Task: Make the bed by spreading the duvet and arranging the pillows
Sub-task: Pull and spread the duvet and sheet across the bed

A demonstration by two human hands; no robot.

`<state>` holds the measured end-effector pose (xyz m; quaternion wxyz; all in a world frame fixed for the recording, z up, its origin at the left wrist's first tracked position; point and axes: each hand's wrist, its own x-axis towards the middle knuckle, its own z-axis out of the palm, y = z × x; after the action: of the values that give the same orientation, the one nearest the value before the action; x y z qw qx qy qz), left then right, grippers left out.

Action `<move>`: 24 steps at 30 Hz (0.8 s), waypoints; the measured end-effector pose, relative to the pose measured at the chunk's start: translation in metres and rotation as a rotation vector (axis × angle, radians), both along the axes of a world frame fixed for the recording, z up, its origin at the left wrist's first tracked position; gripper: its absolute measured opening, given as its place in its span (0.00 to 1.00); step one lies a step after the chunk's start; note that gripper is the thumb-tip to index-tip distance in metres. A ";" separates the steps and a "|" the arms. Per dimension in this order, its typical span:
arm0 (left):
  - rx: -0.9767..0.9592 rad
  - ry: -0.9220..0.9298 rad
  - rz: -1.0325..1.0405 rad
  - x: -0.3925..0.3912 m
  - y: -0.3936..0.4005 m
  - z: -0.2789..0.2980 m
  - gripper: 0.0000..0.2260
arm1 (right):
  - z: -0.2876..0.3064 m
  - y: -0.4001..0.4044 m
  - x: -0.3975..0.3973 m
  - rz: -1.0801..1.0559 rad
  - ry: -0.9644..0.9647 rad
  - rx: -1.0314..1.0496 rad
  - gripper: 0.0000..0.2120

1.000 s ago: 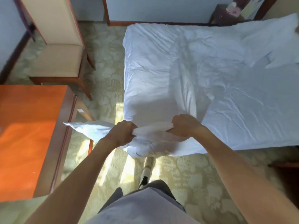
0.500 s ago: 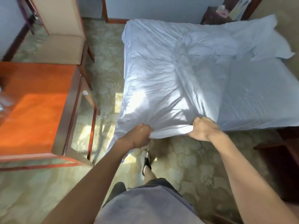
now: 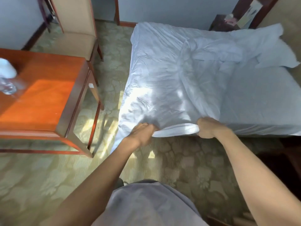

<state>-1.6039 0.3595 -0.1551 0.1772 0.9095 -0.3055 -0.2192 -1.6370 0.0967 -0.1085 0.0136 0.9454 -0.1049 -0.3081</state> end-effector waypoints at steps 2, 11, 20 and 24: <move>0.051 0.026 0.008 -0.003 -0.004 0.000 0.12 | -0.005 -0.007 -0.006 0.041 0.037 0.094 0.11; 0.075 0.126 0.031 -0.028 -0.114 0.015 0.14 | -0.004 -0.086 -0.054 0.092 -0.036 0.361 0.20; 0.185 0.037 0.015 -0.038 -0.195 0.024 0.13 | -0.017 -0.170 -0.077 -0.003 -0.087 0.264 0.17; 0.216 0.008 0.001 -0.027 -0.214 0.026 0.14 | -0.016 -0.192 -0.073 -0.035 -0.125 0.294 0.17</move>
<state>-1.6308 0.1457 -0.1290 0.0792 0.9225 -0.2791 -0.2546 -1.7098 -0.0954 -0.1248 -0.1368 0.9526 -0.0760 -0.2609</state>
